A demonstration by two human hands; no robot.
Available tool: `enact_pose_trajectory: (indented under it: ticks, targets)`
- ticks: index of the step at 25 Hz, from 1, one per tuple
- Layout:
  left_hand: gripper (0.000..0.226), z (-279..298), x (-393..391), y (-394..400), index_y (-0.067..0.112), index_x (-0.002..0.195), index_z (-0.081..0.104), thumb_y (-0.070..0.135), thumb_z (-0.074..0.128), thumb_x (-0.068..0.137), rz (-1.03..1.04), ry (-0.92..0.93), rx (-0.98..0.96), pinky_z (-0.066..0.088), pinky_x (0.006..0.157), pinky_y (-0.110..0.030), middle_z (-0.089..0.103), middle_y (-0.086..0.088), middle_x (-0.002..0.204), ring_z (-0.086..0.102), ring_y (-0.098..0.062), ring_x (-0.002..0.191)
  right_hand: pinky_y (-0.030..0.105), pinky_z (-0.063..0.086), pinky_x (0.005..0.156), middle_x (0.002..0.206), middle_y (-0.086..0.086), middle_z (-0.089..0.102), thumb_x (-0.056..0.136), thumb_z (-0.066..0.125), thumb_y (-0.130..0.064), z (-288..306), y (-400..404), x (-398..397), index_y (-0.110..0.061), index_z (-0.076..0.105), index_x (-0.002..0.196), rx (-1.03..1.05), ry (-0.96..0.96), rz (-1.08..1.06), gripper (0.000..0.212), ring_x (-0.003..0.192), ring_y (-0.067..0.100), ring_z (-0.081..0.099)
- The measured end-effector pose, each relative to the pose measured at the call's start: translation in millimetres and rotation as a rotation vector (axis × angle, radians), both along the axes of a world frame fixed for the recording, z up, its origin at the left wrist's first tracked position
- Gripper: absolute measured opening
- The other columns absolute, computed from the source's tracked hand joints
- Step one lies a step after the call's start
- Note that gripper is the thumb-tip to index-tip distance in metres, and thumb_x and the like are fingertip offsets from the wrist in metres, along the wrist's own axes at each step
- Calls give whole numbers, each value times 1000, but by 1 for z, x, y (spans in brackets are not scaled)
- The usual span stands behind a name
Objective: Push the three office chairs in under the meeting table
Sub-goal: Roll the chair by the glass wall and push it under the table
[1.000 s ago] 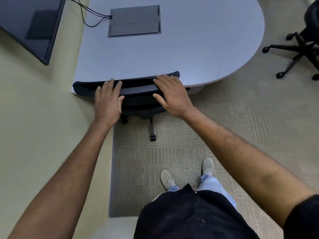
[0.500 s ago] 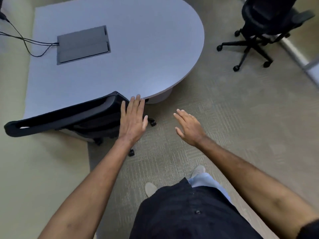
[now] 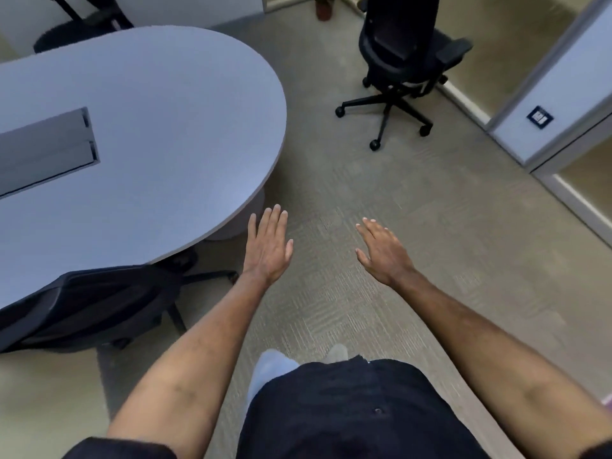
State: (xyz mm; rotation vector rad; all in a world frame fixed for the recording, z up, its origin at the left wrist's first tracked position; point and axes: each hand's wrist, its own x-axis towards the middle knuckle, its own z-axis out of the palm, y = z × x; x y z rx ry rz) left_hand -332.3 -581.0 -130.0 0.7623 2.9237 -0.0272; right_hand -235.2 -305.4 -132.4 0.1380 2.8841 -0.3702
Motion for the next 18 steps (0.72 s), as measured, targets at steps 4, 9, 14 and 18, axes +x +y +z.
enact_pose_trajectory:
  ticks: [4, 9, 14, 18]
  targets:
    - [71, 9, -46, 63, 11, 169, 13, 44, 37, 110, -80, 11, 20, -5, 132, -54, 6, -9, 178, 4, -27, 164, 44, 19, 131, 176, 12, 23, 108, 54, -34, 13, 55, -34, -10, 29, 166, -14, 49, -104, 68, 164, 28, 20]
    - [72, 16, -141, 122, 12, 169, 14, 43, 41, 110, -126, 35, 78, 3, 132, -55, 8, -9, 178, 5, -28, 164, 45, 18, 132, 176, 10, 23, 109, 53, -34, 22, 111, -105, -12, 30, 167, -33, 120, -226, 66, 164, 27, 19]
    - [71, 24, -271, 185, 10, 169, 16, 41, 42, 110, -149, 58, 112, 4, 131, -55, 8, -11, 177, 7, -29, 164, 46, 17, 132, 176, 10, 23, 109, 53, -34, 34, 173, -207, -12, 31, 167, -30, 196, -315, 65, 165, 26, 18]
    - [71, 43, -373, 240, 11, 169, 12, 43, 38, 111, -184, 55, 116, 1, 131, -54, 5, -10, 178, 4, -27, 164, 47, 18, 133, 176, 10, 23, 110, 52, -34, 50, 222, -294, -13, 29, 167, -19, 216, -368, 65, 164, 27, 18]
